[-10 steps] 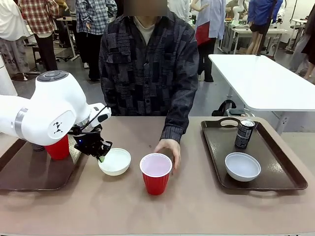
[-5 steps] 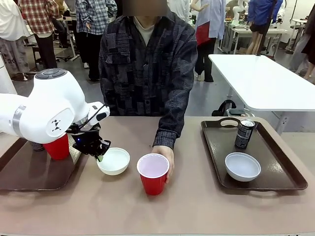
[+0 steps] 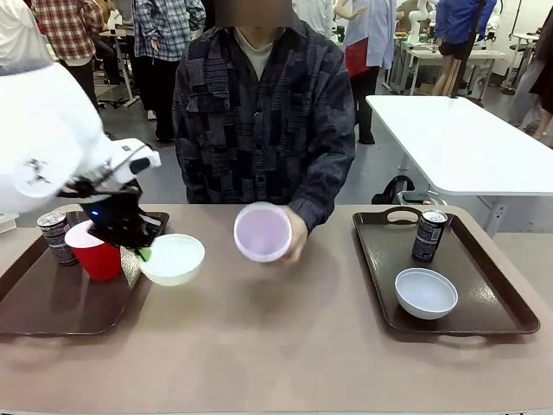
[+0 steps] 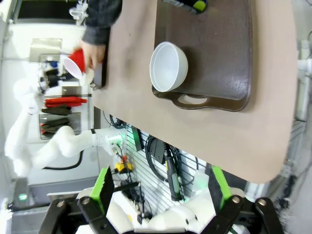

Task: Prepare tableware on both trays.
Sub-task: Pick up a Picnic Bowl from the table and place it on a Handle tray.

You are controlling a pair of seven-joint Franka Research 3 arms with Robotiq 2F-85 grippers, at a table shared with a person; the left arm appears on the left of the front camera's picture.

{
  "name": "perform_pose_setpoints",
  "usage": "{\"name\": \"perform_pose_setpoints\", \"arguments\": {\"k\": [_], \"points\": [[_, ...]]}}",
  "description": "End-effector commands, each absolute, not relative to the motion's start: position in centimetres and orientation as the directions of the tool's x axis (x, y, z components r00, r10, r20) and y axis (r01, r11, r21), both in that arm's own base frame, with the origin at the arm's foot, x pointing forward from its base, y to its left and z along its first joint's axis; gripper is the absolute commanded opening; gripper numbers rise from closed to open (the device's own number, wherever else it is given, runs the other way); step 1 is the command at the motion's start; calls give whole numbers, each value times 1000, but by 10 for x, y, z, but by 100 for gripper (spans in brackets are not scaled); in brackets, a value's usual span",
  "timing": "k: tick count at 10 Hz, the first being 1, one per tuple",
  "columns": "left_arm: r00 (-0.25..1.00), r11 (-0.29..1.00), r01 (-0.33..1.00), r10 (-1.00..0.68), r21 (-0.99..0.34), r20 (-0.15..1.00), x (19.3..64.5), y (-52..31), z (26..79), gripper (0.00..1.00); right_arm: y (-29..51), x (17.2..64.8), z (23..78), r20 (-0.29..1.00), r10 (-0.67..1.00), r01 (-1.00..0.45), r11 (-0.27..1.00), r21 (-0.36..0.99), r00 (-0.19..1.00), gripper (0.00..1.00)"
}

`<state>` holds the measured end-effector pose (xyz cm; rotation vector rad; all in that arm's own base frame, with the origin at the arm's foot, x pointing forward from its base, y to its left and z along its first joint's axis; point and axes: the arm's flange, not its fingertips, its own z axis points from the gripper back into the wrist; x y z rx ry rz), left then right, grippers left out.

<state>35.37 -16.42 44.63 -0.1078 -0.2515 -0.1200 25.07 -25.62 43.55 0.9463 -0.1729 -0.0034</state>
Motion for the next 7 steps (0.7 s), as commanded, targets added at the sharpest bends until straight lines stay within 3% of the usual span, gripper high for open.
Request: {"name": "perform_pose_setpoints", "arguments": {"k": [1, 7], "points": [[952, 985, 159, -136, -62, 274, 323, -126, 460, 0, -256, 251, 434, 153, -84, -78, 573, 816, 985, 100], [962, 993, 105, -87, -58, 259, 288, -52, 461, 0, -256, 251, 434, 153, -84, -78, 573, 816, 985, 100]]}}
